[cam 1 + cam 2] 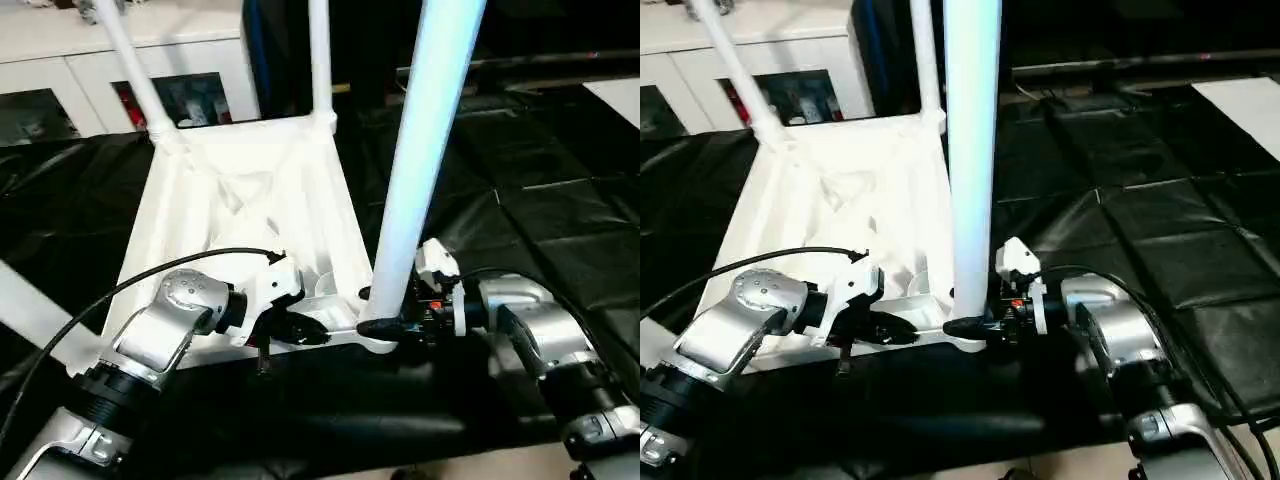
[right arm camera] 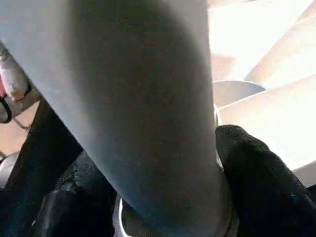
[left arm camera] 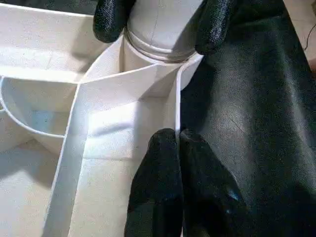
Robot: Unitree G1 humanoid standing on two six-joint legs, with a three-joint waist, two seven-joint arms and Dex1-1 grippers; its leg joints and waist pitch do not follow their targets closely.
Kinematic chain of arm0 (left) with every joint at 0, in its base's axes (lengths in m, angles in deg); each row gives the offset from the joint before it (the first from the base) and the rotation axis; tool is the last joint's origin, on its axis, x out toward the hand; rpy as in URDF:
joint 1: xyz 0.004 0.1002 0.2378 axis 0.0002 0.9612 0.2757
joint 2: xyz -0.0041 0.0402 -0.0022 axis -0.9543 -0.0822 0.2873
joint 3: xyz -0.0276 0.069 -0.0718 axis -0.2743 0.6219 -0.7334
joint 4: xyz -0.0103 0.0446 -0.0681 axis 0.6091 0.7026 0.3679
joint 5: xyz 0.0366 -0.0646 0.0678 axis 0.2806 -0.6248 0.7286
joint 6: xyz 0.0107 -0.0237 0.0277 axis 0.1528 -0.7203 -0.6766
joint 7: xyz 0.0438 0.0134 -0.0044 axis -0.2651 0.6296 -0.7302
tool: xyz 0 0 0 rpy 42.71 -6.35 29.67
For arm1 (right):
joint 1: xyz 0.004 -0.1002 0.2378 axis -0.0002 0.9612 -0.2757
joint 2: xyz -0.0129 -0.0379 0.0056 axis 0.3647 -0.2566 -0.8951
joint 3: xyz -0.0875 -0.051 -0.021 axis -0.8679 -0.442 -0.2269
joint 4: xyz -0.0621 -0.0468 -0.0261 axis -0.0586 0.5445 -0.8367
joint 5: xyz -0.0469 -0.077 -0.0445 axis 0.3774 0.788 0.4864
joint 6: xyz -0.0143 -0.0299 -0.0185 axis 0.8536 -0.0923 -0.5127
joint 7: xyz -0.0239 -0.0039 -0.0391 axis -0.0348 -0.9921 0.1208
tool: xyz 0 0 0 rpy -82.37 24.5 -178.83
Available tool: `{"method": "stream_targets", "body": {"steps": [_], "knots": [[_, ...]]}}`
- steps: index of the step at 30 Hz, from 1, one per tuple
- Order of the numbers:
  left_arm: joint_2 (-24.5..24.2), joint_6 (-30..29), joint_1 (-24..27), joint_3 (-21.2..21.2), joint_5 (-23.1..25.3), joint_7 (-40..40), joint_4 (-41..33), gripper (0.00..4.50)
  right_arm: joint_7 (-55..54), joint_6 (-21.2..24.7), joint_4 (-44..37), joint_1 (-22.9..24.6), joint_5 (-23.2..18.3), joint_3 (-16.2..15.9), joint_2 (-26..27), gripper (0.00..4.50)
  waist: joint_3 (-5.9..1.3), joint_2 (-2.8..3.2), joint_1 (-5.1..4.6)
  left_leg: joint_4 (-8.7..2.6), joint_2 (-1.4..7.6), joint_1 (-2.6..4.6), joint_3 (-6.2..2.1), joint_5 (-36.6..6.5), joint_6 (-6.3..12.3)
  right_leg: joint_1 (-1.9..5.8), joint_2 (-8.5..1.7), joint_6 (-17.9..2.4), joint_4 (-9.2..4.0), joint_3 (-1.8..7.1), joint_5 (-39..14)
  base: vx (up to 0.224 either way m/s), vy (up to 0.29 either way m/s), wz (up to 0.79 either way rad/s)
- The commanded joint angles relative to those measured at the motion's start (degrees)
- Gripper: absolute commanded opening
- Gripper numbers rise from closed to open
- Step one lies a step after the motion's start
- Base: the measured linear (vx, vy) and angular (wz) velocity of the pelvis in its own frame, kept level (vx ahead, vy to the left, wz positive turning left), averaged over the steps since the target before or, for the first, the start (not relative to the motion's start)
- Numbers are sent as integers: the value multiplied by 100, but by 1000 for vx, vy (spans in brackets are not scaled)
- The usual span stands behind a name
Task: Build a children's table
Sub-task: Rotate leg to tighten
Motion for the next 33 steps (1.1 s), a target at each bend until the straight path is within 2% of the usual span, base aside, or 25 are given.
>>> {"method": "stream_targets", "body": {"steps": [1, 2, 4, 5, 6, 7, 9, 10, 11, 12, 13, 14, 15, 16, 17, 18, 19, 21, 22, 24, 26, 28, 31, 32, 33], "knots": [[-32, 21, -67, -47, 29, -96, 19, 0, 132, 27, 9, -87, -49, -92, 131, 271, -419, -123, -20, -393, 184, 100, -50, -1179, 352, 292, -266, -1162, -418, 217, -1949, 0, 0, 0], [-32, 21, -67, -47, 29, -96, 19, 0, 132, 27, 9, -87, -49, -92, 131, 266, -420, -112, -20, -394, 188, 93, -54, -1147, 353, 291, -263, -1174, -404, 216, -1883, 0, 0, 0], [6, -54, -44, -131, 46, -273, 9, 0, -47, 57, 14, -32, -29, -53, 241, 265, -433, -145, -25, -390, 183, 82, -56, -1091, 363, 307, -260, -1195, -390, 209, -1736, 0, 0, 0], [60, -87, -31, -203, 71, -468, 25, 0, -411, 64, 72, 7, 14, 15, 380, 264, -433, -184, -32, -387, 182, 74, -49, -1035, 382, 304, -258, -1216, -383, 214, -1656, 0, 0, 0], [114, -146, -17, -266, 79, -634, 29, 0, -798, -10, 158, 36, 82, 80, 516, 264, -433, -170, -37, -383, 175, 72, -49, -997, 364, 294, -263, -1222, -380, 218, -1642, 0, 0, 0], [167, -190, -7, -326, 87, -800, 29, 0, -1169, -142, 275, 47, 158, 132, 645, 264, -429, -204, -65, -391, 169, 52, -58, -968, 301, 304, -280, -1200, -368, 218, -1701, 0, 0, 0], [200, -216, -2, -362, 91, -896, 29, 0, -1392, -237, 357, 47, 206, 161, 720, 259, -416, -199, -106, -414, 164, 73, -72, -1177, 209, 304, -277, -1103, -412, 206, -1977, 0, 0, 0], [200, -216, -2, -362, 91, -896, 29, 0, -1392, -237, 357, 47, 206, 161, 720, 257, -421, -212, -136, -414, 160, 78, -72, -1233, 199, 304, -267, -1101, -410, 210, -1940, 0, 0, 0], [285, -324, 22, -444, 104, -1123, -14, 0, -1924, -366, 556, 27, 299, 239, 912, 256, -426, -217, -151, -413, 159, 74, -75, -1223, 207, 312, -263, -1115, -402, 210, -1880, 0, 0, 0], [399, -455, 52, -544, 141, -1438, -69, 0, -2542, -456, 791, -7, 369, 352, 1161, 253, -422, -254, -196, -410, 166, 47, -64, -1115, 202, 307, -271, -1163, -371, 225, -1716, 0, 0, 0], [475, -544, 72, -609, 167, -1646, -106, 0, -2944, -503, 944, -30, 411, 431, 1327, 253, -408, -225, -251, -431, 150, 21, -83, -1157, 144, 320, -283, -1155, -383, 212, -1832, 0, 0, 0], [475, -544, 72, -609, 167, -1646, -106, 0, -2944, -503, 944, -30, 411, 431, 1327, 253, -401, -231, -282, -447, 142, 13, -99, -1242, 113, 334, -274, -1110, -401, 192, -1977, 0, 0, 0], [605, -671, 97, -686, 221, -1957, -164, 0, -3448, -561, 1104, -61, 454, 528, 1564, 252, -404, -362, -335, -448, 129, -22, -106, -1313, 114, 367, -257, -969, -420, 173, -2163, 0, 0, 0], [810, -806, 103, -751, 311, -2348, -214, 0, -3974, -575, 1275, -111, 450, 639, 1843, 252, -401, -288, -339, -452, 145, 16, -105, -1307, 70, 318, -281, -969, -417, 203, -2194, 0, 0, 0], [1197, -995, 94, -840, 423, -2971, -267, 0, -4852, -679, 1525, -191, 493, 788, 2268, 252, -387, -275, -352, -456, 143, 37, -110, -1392, 49, 293, -280, -958, -453, 203, -2294, 0, 0, 0], [1197, -995, 94, -840, 423, -2971, -267, 0, -4852, -679, 1525, -191, 493, 788, 2268, 252, -389, -275, -401, -464, 151, 48, -117, -1475, -36, 291, -273, -979, -456, 202, -2303, 0, 0, 0], [1352, -1048, 85, -870, 451, -3181, -273, 0, -5173, -748, 1607, -219, 525, 827, 2404, 252, -410, -301, -397, -454, 128, 76, -117, -1590, -19, 294, -259, -953, -477, 187, -2301, 0, 0, 0], [1702, -1074, 65, -826, 512, -3530, -245, 0, -5680, -935, 1766, -300, 655, 831, 2709, 251, -403, -302, -437, -461, 131, 67, -113, -1645, 10, 282, -247, -994, -474, 193, -2174, 0, 0, 0], [1777, -1063, 62, -796, 521, -3579, -235, 0, -5722, -959, 1783, -318, 661, 826, 2784, 251, -394, -375, -439, -459, 123, 53, -111, -1652, 69, 283, -247, -970, -473, 192, -2200, 0, 0, 0], [1968, -965, 58, -632, 521, -3613, -207, 0, -5676, -1089, 1783, -350, 796, 618, 2973, 251, -380, -346, -430, -467, 131, 75, -102, -1710, 114, 251, -240, -944, -499, 201, -2187, 0, 0, 0], [1959, -944, 65, -598, 508, -3589, -224, 0, -5533, -1202, 1752, -322, 844, 533, 2973, 251, -380, -366, -426, -473, 132, 70, -101, -1742, 139, 259, -228, -940, -491, 200, -2072, 0, 0, 0], [1898, -912, 105, -545, 507, -3508, -296, 0, -5372, -1358, 1685, -270, 836, 529, 2953, 321, -378, -369, -426, -480, 136, 56, -102, -1713, 177, 268, -232, -956, -476, 204, -1950, 0, 0, 0], [1775, -985, 204, -503, 531, -3342, -457, 0, -4919, -1416, 1544, -222, 692, 586, 2864, 327, -381, -352, -424, -473, 135, 43, -101, -1661, 232, 286, -245, -994, -472, 208, -1885, 0, 0, 0], [1676, -995, 249, -459, 507, -3209, -520, 0, -4629, -1417, 1421, -198, 633, 518, 2767, 356, -387, -349, -431, -476, 141, 28, -106, -1624, 264, 310, -241, -1021, -458, 207, -1785, 0, 0, 0], [1671, -994, 250, -458, 506, -3204, -522, 0, -4619, -1417, 1416, -197, 634, 514, 2761, 365, -383, -357, -433, -471, 137, 26, -95, -1597, 286, 304, -235, -1031, -463, 209, -1745, 0, 0, 0]]}}
